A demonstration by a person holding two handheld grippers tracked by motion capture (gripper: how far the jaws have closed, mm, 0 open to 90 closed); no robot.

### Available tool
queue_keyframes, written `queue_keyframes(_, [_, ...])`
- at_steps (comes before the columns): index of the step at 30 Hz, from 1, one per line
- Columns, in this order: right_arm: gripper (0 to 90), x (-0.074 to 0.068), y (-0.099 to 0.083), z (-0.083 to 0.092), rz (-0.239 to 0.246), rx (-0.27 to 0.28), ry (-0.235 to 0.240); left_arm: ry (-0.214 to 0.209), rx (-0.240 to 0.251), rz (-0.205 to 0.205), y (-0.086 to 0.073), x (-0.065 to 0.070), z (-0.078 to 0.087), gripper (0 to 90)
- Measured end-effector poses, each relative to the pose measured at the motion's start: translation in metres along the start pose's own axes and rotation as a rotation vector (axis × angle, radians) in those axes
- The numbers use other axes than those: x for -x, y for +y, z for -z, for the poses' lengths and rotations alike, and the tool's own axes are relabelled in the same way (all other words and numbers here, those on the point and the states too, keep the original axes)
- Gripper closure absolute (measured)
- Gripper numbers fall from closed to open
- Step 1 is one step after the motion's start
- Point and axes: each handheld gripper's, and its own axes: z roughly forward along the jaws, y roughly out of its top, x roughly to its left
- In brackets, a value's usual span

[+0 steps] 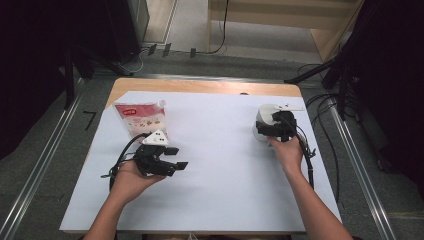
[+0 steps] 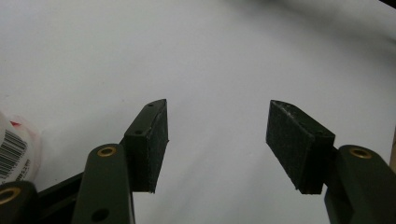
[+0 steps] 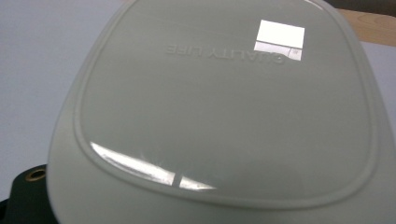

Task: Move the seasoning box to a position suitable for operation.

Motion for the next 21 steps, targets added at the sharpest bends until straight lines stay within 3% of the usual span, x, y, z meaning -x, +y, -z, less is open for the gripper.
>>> queue_keyframes(21, [15.4, 0.0027, 0.0011, 0.0049, 0.042, 0.007, 0.004, 0.002, 0.001, -0.001, -0.0001, -0.0023, 0.0009, 40.3])
